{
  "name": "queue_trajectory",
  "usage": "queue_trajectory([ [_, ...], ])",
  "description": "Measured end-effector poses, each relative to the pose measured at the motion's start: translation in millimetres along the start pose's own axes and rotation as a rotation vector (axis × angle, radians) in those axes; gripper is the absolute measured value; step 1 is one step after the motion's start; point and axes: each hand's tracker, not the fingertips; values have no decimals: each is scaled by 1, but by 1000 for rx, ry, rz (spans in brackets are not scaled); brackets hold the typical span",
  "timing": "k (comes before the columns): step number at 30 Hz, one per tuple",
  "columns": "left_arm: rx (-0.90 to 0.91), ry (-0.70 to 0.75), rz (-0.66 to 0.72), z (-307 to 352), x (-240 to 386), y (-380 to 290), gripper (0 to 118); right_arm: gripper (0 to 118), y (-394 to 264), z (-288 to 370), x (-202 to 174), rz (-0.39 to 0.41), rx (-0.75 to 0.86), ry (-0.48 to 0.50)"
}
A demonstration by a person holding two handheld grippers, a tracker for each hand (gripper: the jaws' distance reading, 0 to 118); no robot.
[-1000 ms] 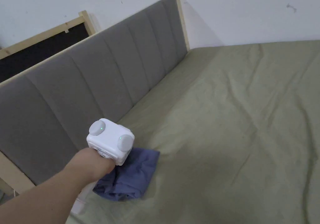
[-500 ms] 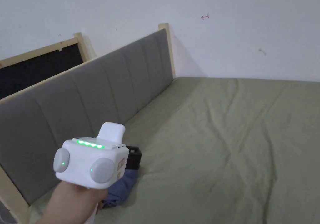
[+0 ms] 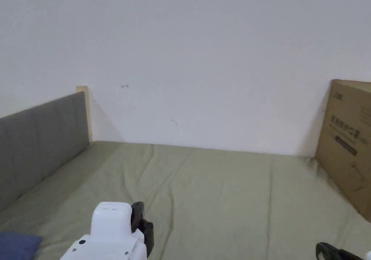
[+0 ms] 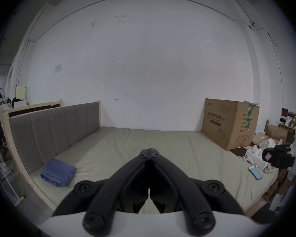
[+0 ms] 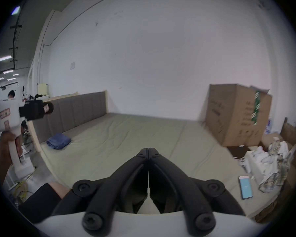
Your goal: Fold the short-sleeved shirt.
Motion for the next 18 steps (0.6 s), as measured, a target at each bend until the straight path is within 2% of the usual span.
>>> queue_trajectory([
  [4,6,-7,30,9,29,-30,0,0,-9,21,9,3,51,-53],
  [8,6,-5,-96,17,56,-48,0,0,-22,29,15,39,55,-78],
  [13,45,-2,-159,15,68,-45,0,0,-30,26,22,40,57,-97],
  [18,103,22,-152,-1,69,-29,0,0,-34,13,30,31,68,-107],
])
